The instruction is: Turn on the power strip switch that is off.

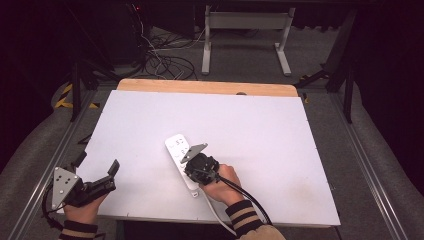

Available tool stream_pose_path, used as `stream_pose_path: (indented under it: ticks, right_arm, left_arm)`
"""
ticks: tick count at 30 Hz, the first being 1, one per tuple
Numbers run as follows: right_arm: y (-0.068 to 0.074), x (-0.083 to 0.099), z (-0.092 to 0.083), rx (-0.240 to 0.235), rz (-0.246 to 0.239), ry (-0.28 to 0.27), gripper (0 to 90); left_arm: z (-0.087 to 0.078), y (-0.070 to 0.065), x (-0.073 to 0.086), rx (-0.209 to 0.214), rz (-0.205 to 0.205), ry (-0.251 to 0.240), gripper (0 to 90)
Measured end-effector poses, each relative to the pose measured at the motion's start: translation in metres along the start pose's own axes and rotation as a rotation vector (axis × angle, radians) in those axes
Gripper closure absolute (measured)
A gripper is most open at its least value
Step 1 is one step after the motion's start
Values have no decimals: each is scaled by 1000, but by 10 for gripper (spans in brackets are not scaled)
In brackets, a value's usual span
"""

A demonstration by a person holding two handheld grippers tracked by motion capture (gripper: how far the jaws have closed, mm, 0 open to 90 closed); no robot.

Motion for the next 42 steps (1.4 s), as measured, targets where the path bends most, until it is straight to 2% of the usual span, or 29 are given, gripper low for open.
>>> stream_pose_path:
  ticks: [1,5,7,15,35,38,41,42]
  right_arm:
    - [-1,0,0,2,17,-9,900]
    - [0,1,1,4,29,-17,900]
    - [0,3,2,0,56,-30,900]
    - [1,4,3,31,53,-38,900]
    - [5,7,3,72,71,-69,900]
    - [5,8,4,49,93,-82,900]
    - [7,7,5,75,72,-83,900]
    - [8,6,5,100,41,-76,900]
  left_arm:
    - [0,0,0,0,-1,0,0]
    - [0,0,0,-1,-1,0,0]
    - [0,0,0,-1,-2,0,0]
    - [0,-1,0,-2,2,2,0]
    - [1,-2,1,-1,11,5,0]
    - [1,-2,1,-2,7,6,0]
    - [1,-2,1,-3,8,7,0]
    - [1,-2,1,-3,7,8,0]
Point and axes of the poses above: each handheld gripper's, and its own axes: z roughly forward along the jaws, x roughly out of its underside, y roughly to its left, the point moved 8 cm from there along z, roughly forward along the jaws, and after that the axes turned 2 degrees about -y, right-handed, at the moved point
